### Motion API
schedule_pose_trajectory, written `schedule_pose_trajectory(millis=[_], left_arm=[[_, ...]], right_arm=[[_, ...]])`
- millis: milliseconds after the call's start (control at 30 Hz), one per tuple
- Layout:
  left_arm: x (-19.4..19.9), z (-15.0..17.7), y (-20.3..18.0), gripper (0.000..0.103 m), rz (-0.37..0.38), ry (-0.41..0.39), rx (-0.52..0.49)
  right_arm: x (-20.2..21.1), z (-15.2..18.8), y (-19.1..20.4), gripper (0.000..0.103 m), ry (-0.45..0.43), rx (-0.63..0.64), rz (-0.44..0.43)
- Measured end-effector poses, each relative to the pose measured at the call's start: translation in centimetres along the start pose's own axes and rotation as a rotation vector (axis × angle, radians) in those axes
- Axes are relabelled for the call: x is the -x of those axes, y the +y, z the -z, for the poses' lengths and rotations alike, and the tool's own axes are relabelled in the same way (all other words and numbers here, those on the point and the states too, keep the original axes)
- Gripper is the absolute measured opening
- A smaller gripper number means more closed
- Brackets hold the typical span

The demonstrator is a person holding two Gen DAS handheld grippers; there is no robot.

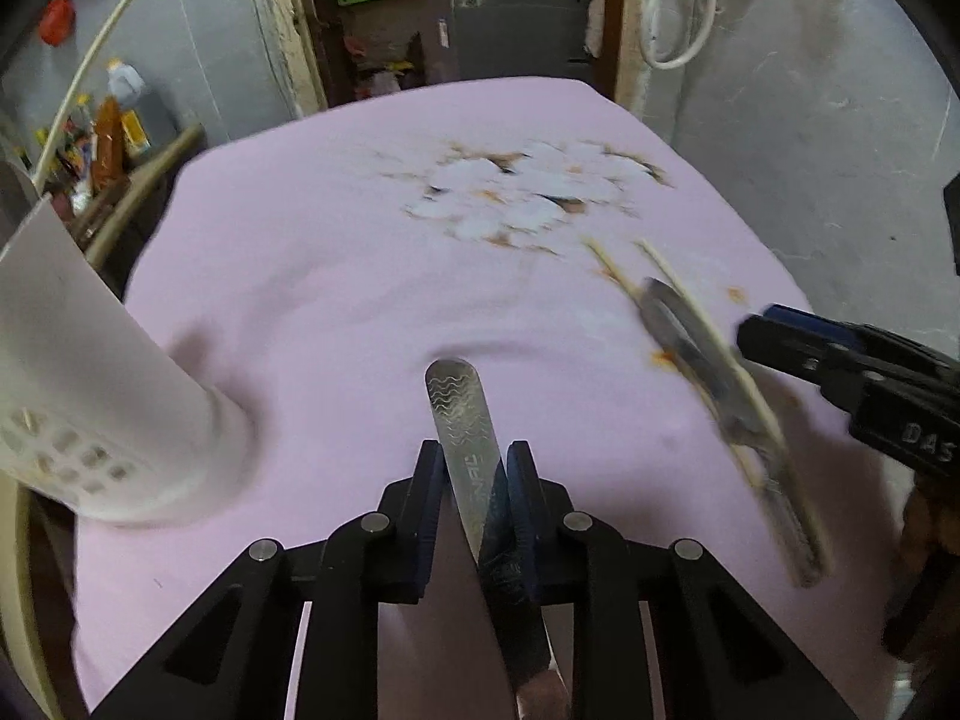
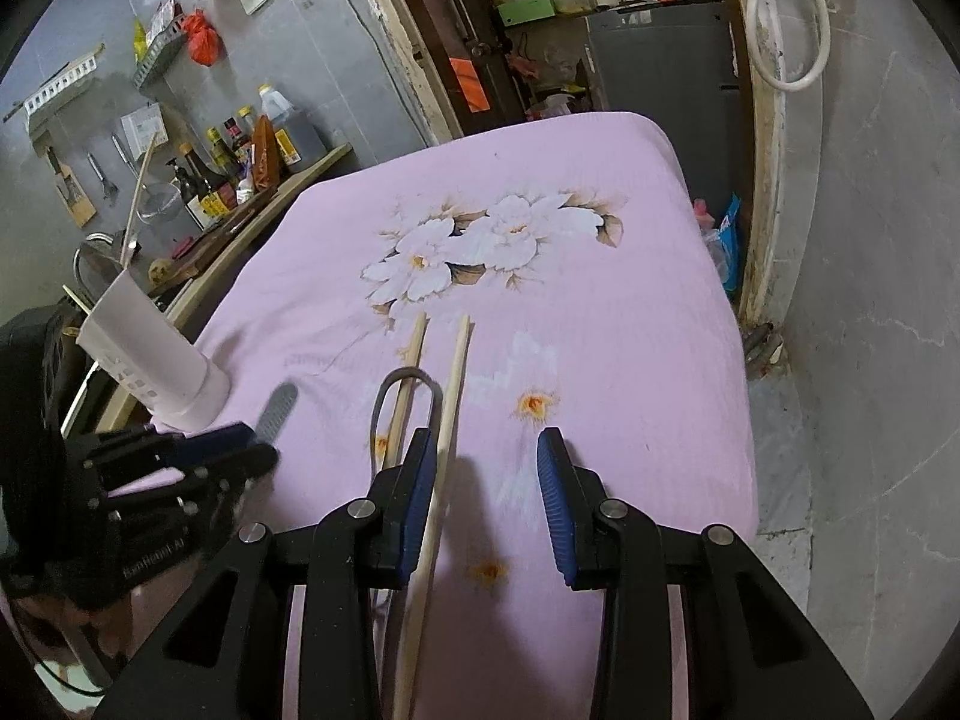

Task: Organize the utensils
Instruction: 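Lower the left tool onto the silver knife and close on it, then close the right tool on a wooden chopstick while the left tool holds the knife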

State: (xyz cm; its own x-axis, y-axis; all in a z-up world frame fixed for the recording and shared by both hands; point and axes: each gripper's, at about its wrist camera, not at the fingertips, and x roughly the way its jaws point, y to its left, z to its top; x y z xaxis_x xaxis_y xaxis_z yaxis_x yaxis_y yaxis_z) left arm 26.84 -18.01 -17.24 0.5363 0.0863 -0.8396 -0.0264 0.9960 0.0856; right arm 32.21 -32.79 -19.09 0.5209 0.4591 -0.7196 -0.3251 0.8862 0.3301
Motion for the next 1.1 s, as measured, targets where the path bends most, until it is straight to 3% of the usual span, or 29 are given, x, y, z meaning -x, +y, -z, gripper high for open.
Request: schedule_pose_trajectory(millis=[300, 467, 600, 800, 967, 1100], left_arm=[[-0.2, -0.7, 2.1, 0.023, 0.015, 0.019, 0.057], [-0.7, -0.7, 3.1, 0.038, 0.009, 0.051, 0.1], [-1.3, -1.2, 4.1, 0.043, 0.034, 0.081, 0.152], [-1.6, -1.3, 3.8, 0.041, 0.019, 0.083, 0.17], [-1.4, -1.4, 3.6, 0.023, 0.001, 0.084, 0.141], [-1.3, -1.4, 3.0, 0.022, 0.008, 0.086, 0.123]], right_arm=[[-2.2, -2.2, 1.4, 0.028, 0.031, 0.066, 0.03], [-2.8, -3.0, 2.2, 0.026, 0.043, 0.082, 0.062], [-3.2, -3.4, 2.7, 0.023, 0.055, 0.095, 0.103], [-3.6, -4.3, 2.8, 0.022, 0.09, 0.032, 0.128], [-3.6, -3.7, 2.7, 0.02, 0.087, 0.014, 0.108], [-3.2, -3.4, 2.6, 0.019, 0.091, 0.011, 0.076]])
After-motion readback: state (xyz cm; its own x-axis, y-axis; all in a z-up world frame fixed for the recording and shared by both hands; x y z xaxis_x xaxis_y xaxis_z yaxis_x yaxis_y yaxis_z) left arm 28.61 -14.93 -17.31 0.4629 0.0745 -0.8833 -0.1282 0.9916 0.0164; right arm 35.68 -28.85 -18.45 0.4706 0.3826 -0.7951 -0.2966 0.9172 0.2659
